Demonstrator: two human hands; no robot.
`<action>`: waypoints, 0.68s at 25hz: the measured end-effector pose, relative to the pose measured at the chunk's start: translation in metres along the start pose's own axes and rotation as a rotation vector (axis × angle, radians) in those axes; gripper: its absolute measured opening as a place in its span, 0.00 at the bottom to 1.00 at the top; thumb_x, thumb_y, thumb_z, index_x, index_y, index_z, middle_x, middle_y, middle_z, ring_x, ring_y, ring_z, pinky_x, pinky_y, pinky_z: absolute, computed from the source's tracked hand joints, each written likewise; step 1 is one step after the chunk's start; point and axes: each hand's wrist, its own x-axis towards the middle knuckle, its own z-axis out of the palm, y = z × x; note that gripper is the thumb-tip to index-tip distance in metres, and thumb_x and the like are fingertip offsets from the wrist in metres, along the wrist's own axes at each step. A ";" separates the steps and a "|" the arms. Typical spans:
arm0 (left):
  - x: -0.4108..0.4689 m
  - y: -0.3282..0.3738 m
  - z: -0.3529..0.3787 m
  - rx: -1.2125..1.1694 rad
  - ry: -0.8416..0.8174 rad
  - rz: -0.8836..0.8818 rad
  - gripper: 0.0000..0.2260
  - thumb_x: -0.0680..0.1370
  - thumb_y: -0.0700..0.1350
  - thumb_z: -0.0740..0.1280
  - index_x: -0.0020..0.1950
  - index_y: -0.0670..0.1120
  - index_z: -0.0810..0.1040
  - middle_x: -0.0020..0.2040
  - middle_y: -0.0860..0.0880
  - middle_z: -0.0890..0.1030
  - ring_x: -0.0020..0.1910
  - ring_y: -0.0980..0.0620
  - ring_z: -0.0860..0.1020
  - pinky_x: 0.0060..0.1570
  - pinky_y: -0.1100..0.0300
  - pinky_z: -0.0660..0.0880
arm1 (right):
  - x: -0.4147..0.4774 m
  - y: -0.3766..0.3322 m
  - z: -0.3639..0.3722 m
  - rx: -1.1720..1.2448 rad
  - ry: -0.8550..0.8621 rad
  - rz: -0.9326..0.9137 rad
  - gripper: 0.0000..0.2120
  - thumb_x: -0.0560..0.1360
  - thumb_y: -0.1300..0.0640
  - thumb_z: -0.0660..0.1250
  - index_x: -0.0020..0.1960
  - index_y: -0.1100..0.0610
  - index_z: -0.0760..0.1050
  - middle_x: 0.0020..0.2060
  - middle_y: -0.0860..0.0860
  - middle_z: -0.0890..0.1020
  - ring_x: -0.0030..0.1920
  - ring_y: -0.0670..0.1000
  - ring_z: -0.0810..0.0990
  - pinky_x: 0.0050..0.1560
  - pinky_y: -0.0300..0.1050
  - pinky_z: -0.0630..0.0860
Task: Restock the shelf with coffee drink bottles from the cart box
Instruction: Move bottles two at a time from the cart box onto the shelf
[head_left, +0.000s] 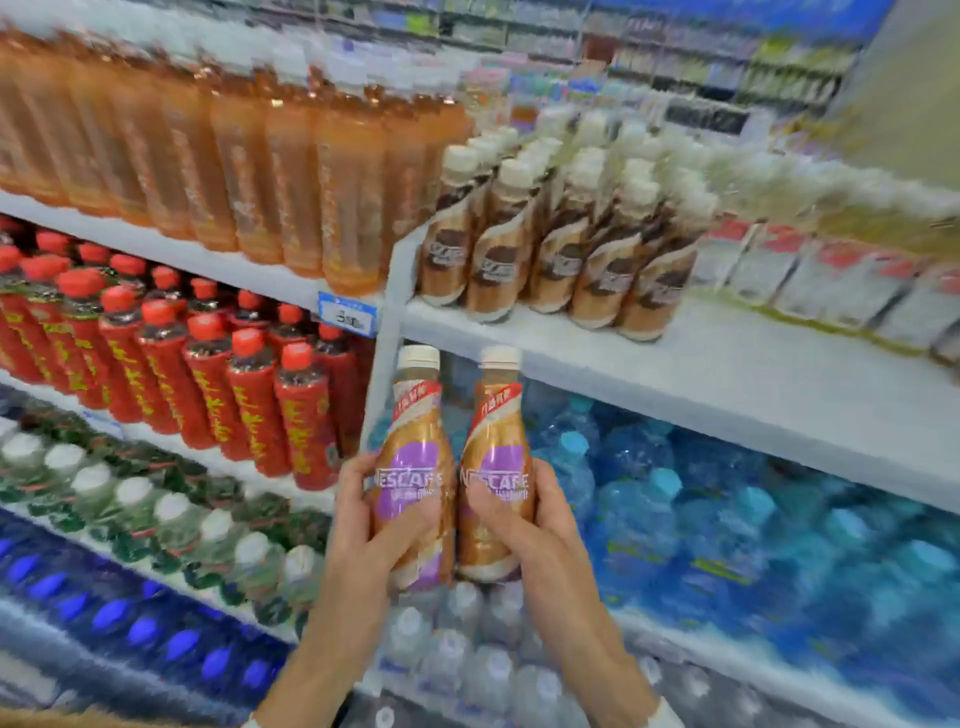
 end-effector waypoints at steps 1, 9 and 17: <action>0.002 -0.001 0.034 -0.003 -0.056 0.007 0.32 0.60 0.57 0.82 0.61 0.52 0.76 0.49 0.48 0.86 0.44 0.52 0.84 0.39 0.60 0.81 | -0.007 -0.018 -0.026 0.013 0.034 -0.040 0.24 0.69 0.55 0.80 0.61 0.55 0.76 0.46 0.50 0.87 0.43 0.46 0.85 0.39 0.38 0.80; -0.019 -0.028 0.245 -0.049 -0.301 -0.004 0.29 0.54 0.57 0.85 0.51 0.54 0.80 0.47 0.46 0.86 0.41 0.50 0.85 0.37 0.59 0.81 | -0.061 -0.110 -0.202 0.012 0.193 -0.238 0.28 0.65 0.54 0.82 0.62 0.56 0.76 0.46 0.51 0.88 0.43 0.47 0.87 0.37 0.37 0.80; -0.018 -0.040 0.352 0.048 -0.453 0.034 0.32 0.64 0.49 0.81 0.65 0.51 0.72 0.55 0.45 0.86 0.50 0.46 0.86 0.44 0.56 0.82 | -0.060 -0.152 -0.308 -0.050 0.273 -0.355 0.23 0.68 0.52 0.76 0.61 0.53 0.77 0.48 0.48 0.87 0.47 0.47 0.87 0.40 0.36 0.81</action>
